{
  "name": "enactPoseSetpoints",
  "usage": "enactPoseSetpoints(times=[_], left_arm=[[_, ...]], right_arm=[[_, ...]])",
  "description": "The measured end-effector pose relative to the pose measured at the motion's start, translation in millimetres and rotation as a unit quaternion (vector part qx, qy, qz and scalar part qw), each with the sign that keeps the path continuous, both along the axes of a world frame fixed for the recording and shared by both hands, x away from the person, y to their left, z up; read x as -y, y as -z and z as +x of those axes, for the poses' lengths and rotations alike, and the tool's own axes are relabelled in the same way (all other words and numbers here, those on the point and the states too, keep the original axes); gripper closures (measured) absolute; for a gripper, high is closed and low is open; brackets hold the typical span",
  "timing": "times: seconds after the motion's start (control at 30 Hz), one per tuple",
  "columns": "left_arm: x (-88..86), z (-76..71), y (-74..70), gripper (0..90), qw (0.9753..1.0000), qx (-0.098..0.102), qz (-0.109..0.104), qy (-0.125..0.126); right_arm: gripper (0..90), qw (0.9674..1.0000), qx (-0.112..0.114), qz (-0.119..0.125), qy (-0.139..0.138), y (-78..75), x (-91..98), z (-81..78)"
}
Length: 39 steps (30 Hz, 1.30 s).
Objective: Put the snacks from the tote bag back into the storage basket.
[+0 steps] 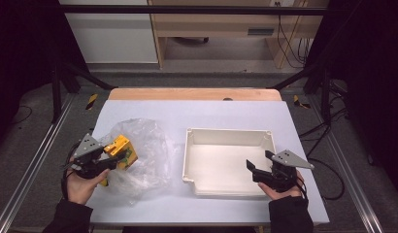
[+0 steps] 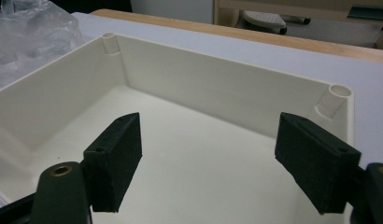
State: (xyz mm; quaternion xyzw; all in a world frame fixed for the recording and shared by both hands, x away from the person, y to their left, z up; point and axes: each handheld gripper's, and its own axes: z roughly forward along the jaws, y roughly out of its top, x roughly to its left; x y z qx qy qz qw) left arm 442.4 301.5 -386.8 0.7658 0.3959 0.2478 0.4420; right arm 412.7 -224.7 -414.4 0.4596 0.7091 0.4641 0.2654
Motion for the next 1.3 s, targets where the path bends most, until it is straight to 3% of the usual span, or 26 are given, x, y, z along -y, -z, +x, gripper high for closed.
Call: enactPoseSetpoints(times=[0.4, 0.87, 1.3], left_arm=[[0.6, -11.7, -24.0, 50.8, 0.9995, 0.026, -0.016, 0.006], [7.4, -21.5, -41.0, 50.9, 0.9984, 0.039, -0.029, 0.028], [28.0, -24.9, -53.3, 50.9, 0.9963, 0.046, -0.033, 0.064]], right_arm=[[21.6, 1.0, 0.001, 0.002, 0.0, -1.5, 0.3, -0.3], [15.9, 1.0, -0.002, 0.0, 0.0, -2.6, 0.9, 0.0], [13.8, 1.0, 0.002, 0.001, -0.003, -5.3, 4.8, -2.1]])
